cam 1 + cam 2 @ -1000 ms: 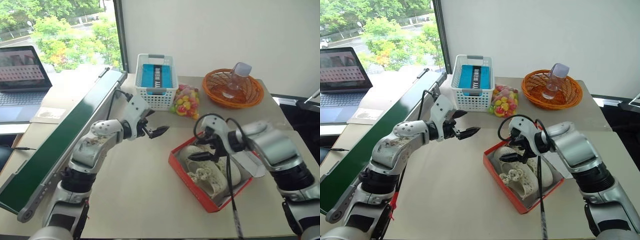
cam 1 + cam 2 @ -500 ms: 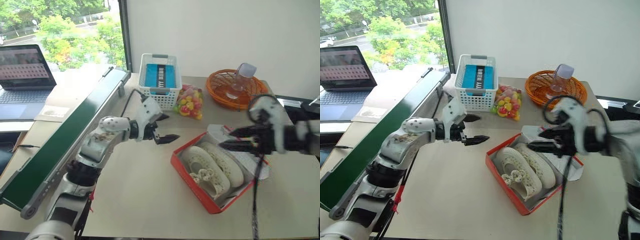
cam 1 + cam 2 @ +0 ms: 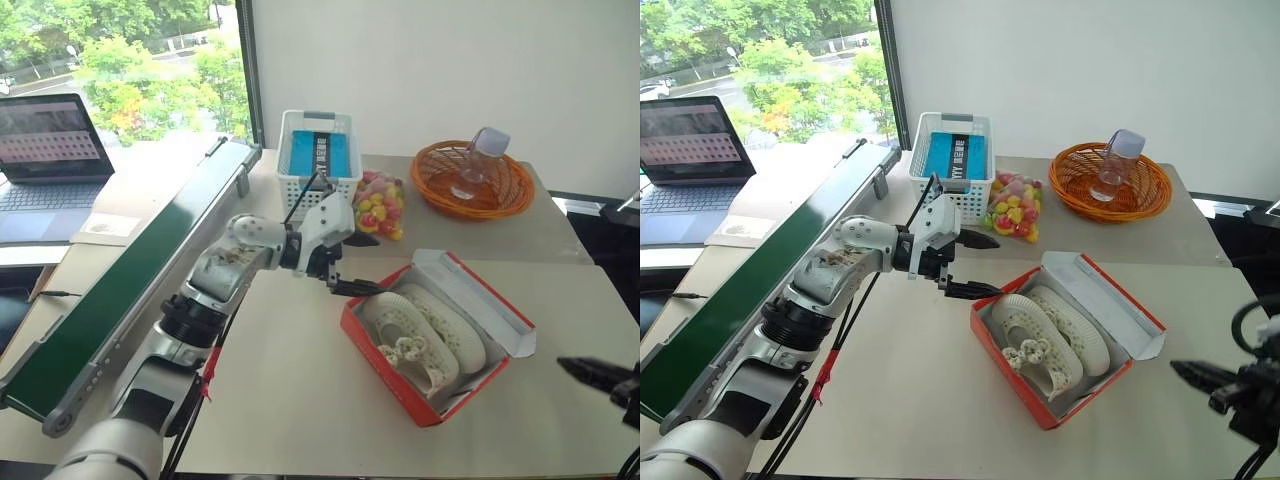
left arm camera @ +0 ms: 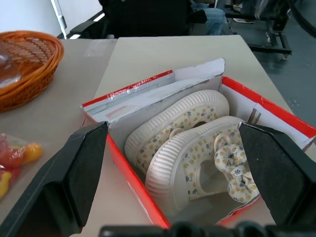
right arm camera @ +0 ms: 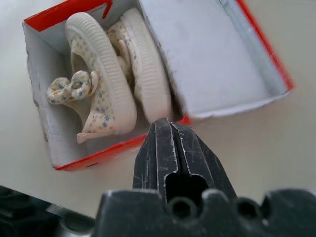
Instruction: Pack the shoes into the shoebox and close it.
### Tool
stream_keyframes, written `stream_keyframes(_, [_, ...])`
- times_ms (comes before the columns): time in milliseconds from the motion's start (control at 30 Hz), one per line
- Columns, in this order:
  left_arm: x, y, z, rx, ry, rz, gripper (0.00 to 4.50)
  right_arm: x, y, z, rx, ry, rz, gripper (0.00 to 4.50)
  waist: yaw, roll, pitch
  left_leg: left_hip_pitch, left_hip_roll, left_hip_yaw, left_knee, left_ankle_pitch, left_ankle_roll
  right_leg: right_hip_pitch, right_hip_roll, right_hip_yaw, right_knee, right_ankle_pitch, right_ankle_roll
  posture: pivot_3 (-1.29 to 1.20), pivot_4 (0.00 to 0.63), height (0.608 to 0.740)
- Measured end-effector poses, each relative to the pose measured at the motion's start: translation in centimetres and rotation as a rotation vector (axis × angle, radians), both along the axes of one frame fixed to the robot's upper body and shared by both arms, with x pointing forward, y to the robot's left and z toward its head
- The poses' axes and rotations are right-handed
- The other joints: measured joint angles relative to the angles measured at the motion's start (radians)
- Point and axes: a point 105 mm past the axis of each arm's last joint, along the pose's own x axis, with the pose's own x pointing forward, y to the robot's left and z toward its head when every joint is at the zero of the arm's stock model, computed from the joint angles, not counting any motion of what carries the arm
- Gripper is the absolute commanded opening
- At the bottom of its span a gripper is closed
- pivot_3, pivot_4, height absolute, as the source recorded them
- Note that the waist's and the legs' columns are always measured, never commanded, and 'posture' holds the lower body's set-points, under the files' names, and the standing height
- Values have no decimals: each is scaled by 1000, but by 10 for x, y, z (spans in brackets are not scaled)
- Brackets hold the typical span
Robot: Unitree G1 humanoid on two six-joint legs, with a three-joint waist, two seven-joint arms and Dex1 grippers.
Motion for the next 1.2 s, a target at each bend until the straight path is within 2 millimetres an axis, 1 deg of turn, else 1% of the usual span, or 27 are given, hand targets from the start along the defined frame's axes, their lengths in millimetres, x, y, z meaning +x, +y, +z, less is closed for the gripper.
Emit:
stream_keyframes(33, [0, 0, 1, 1, -4, -4, 4500, -2, -1, -6, 12, -11, -20, 42, -2, 1, -1, 0, 0, 0, 0, 0, 0, 1, 0, 0, 0, -1, 0, 0, 150, 740])
stream_keyframes(167, [2, 6, 2, 23, -26, 13, 4500, -11, -7, -50, 108, 33, -114, 42, -12, 2, -1, 1, 0, -1, 0, 0, 0, 1, 0, -1, 0, -2, -3, 0, 150, 740])
stream_keyframes(233, [2, 8, 2, 31, -30, 20, 4500, -9, -8, -67, 132, 41, -121, 42, -18, 3, -2, 1, 1, -3, 0, 0, 0, 0, 0, 0, 0, -2, -3, 0, 150, 740])
stream_keyframes(267, [1, 8, 2, 32, -31, 22, 4500, -7, -8, -70, 137, 36, -121, 42, -20, 4, -2, 1, 1, -3, 0, 0, 0, 0, 0, 0, 0, -2, -4, 0, 150, 740])
stream_keyframes(300, [1, 9, 2, 34, -34, 26, 4500, -3, -9, -72, 139, 21, -119, 42, -22, 4, -2, 1, 1, -3, 0, 0, 0, 0, 0, 0, 0, -2, -4, 0, 150, 740])
stream_keyframes(400, [3, 14, -1, 51, -45, 59, 4500, 16, -21, -83, 137, -32, -163, 42, -27, 5, -3, 2, 1, -3, -1, 0, 0, 1, 1, 1, 0, -2, -4, 0, 150, 740])
stream_keyframes(467, [1, 17, -3, 53, -37, 83, 4500, 29, -35, -98, 134, -44, -228, 42, -28, 5, -3, 2, 0, -3, -1, 0, 0, 1, 0, 1, 0, -2, -5, 0, 150, 740])
stream_keyframes(533, [0, 19, -4, 57, -33, 98, 4500, 36, -42, -108, 134, -49, -262, 42, -27, 6, -3, 2, 0, -2, -2, 0, 0, 0, 1, 1, 0, -1, -6, 0, 150, 740])
stream_keyframes(600, [-1, 22, -3, 58, -37, 116, 4500, 47, -45, -114, 128, -55, -263, 42, -25, 7, -3, 2, 0, -1, -3, 0, 0, 1, 1, 1, 0, 0, -7, 0, 150, 740])
stream_keyframes(667, [-2, 23, -1, 54, -47, 127, 4500, 53, -49, -118, 124, -53, -269, 42, -24, 7, -3, 2, 0, 1, -3, 0, 0, 1, 1, 1, 0, 0, -8, 0, 150, 740])
stream_keyframes(867, [-4, 29, -1, 57, -39, 169, 4500, 71, -46, -141, 174, -30, -249, 42, -24, 8, -3, 3, 0, 2, -3, 0, 0, 1, 1, 1, 0, 0, -7, 0, 150, 740])
stream_keyframes(1067, [-2, 34, 3, 57, -47, 196, 4500, 94, -47, -144, 225, -96, -262, 42, -32, 7, -3, 4, 0, 2, -3, 0, 0, 2, 2, 1, 0, 1, -6, 0, 150, 740])
stream_keyframes(1200, [0, 37, 7, 51, -57, 214, 4500, 111, -43, -145, 308, -161, -299, 42, -38, 7, -3, 4, 0, 2, -3, 0, 0, 2, 2, 2, 0, 3, -2, 0, 150, 740])
